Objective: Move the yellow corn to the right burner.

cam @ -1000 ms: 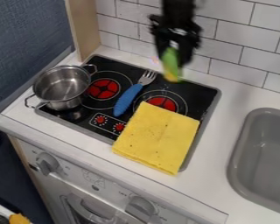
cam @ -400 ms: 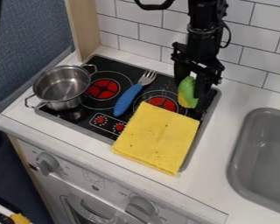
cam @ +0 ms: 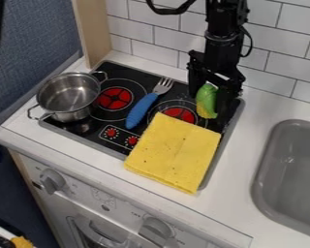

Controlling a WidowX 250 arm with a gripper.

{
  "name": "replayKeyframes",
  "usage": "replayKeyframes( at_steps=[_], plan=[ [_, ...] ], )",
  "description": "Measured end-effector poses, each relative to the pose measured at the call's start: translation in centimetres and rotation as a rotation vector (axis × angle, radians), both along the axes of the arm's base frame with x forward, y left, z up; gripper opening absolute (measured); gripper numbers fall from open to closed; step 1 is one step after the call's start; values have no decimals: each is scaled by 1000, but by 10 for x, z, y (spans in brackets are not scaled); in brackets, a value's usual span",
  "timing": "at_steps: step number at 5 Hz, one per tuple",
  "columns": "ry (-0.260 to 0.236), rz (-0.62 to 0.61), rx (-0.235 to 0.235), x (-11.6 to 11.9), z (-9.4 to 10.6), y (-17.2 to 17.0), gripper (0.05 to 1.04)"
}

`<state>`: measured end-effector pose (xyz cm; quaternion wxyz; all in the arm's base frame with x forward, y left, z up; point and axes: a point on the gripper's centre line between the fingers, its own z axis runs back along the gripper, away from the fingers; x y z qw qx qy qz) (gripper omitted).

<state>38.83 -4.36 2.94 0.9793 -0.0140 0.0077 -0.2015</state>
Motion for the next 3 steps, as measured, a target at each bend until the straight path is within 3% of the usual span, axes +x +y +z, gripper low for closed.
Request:
replayKeyframes(
  at_steps=[1,2,3],
  plan=[
    [-11,-2,-35,-6,22,-4,1004],
    [-99,29,-58,-8,64,-6,1001],
    [-112,84,-44,-12,62,-2,1001]
  ],
)
